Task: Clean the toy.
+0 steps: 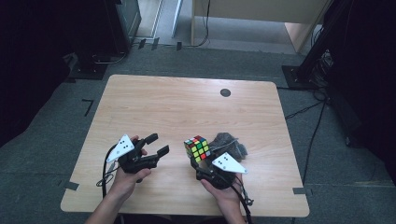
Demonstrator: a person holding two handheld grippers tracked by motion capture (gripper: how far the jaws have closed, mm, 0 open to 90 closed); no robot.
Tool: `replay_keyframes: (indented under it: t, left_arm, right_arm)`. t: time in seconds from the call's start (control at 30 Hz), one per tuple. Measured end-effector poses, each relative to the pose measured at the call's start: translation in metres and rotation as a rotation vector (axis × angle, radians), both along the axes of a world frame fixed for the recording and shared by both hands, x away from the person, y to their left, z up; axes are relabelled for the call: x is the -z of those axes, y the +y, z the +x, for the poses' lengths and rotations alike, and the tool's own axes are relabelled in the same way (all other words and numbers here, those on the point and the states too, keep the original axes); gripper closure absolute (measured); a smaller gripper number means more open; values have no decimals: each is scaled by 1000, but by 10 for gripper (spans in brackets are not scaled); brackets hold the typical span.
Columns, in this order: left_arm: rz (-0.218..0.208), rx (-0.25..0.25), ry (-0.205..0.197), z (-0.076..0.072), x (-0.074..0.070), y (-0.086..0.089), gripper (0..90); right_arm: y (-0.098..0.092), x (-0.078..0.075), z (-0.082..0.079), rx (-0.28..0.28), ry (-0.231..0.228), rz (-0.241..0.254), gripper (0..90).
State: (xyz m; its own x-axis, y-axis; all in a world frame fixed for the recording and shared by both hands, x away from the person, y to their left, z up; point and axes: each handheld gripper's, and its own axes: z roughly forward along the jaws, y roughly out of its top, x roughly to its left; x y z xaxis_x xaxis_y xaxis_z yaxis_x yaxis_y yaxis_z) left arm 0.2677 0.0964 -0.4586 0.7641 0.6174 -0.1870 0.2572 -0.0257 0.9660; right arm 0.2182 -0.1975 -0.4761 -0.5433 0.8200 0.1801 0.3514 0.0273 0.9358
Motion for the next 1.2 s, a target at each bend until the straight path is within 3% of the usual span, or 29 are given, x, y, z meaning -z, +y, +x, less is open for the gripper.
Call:
replay_keyframes:
  t: [0.1,0.13,0.2,0.23,0.3,0.43,0.6,0.73,0.97,1.07,1.13,1.2]
  left_arm:
    - [178,16,-54,-2,8,-8,301]
    - [260,32,-80,-5,12,-14,296]
    - [359,61,-117,-9,17,-23,253]
    - [399,83,-140,-13,20,-29,228]
    - [436,104,-174,-17,23,-36,199]
    - [468,136,-242,-25,25,-45,177]
    - [484,156,-313,-32,23,-46,178]
    - [483,174,-335,-34,22,-47,184]
    - [491,177,-381,-40,21,-51,276]
    - [494,169,-398,-41,22,-52,330]
    - [492,171,-384,-40,22,-50,339]
    - [507,158,-365,-38,23,-48,341]
  right_arm:
    - [-11,-8,4,-24,47,38,339]
    - [-12,-10,4,-32,63,45,340]
    - [-14,-15,4,-54,94,63,339]
    - [-14,-17,4,-65,103,71,339]
    - [-13,-20,4,-92,126,84,339]
    - [-8,-22,6,-162,195,106,339]
    - [5,-24,4,-202,238,62,338]
    - [11,-24,3,-230,286,56,338]
    - [19,-20,4,-261,351,71,337]
    - [19,-19,4,-259,353,73,334]
    - [17,-19,4,-257,346,100,308]
    - [10,-23,5,-264,333,157,266]
